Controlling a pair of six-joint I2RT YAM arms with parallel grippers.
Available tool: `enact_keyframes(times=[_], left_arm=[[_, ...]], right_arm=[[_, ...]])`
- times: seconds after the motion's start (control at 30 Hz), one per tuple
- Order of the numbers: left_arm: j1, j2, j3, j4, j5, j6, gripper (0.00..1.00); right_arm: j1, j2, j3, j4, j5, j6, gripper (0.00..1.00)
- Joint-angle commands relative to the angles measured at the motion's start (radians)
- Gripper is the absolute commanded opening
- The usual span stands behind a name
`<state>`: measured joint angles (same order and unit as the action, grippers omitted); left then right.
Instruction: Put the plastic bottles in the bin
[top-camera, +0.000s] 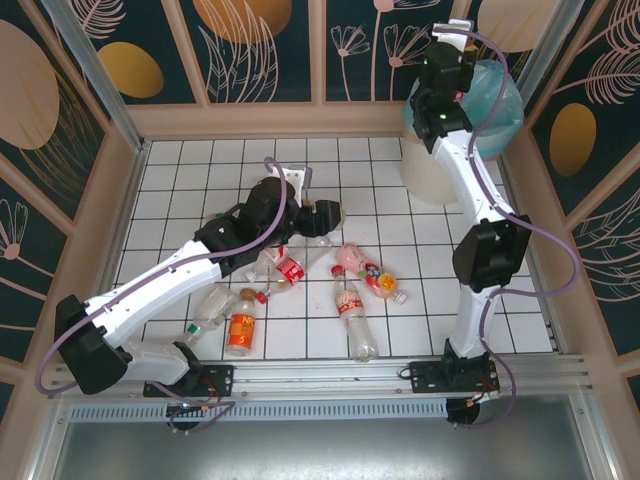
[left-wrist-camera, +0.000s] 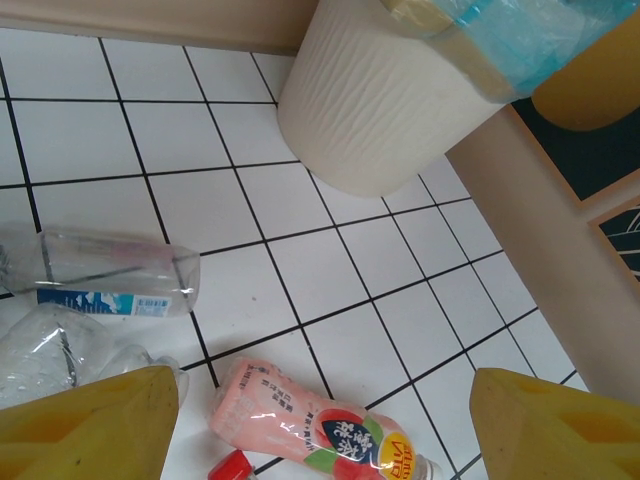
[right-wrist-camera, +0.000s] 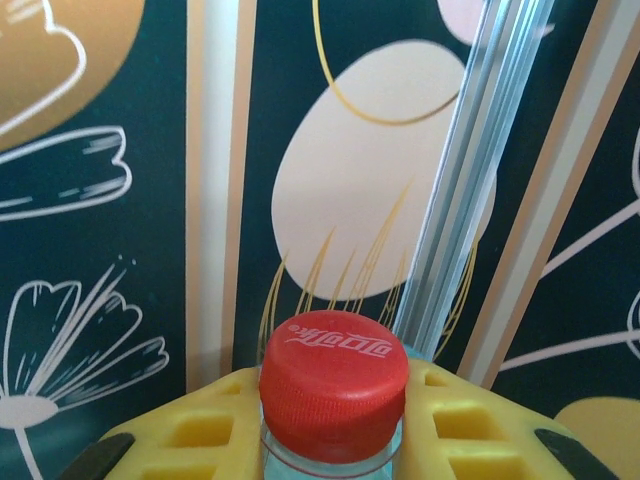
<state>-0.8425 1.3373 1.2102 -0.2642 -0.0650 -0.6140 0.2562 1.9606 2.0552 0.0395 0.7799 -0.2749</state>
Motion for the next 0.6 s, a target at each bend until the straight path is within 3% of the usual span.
enact_keyframes(times=[0.0,0.07,0.2,0.27,0.57], left_arm=[[0.006,-0.021,-0.011,0.028,-0.015,-0.012,0.77],[0.005,-0.022,-0.009,0.025,-0.016,-0.013,0.77],[0.005,-0.027,-0.011,0.025,-0.018,-0.015,0.77],[0.006,-0.029,-0.014,0.025,-0.022,-0.018,0.77],[0.005,-0.038,-0.023,0.025,-0.029,-0.024,0.77]], right_arm=[[0.001,0.004,0.044,-0.060,-0.014,0.073,0.01],[0.001,0.006,0.058,-0.088,-0.022,0.085,0.09],[0.000,-0.001,0.070,-0.113,-0.038,0.114,0.42],[0.001,0.000,0.083,-0.123,-0.041,0.119,0.51],[0.003,-0.001,0.116,-0.150,-0.043,0.119,0.56]])
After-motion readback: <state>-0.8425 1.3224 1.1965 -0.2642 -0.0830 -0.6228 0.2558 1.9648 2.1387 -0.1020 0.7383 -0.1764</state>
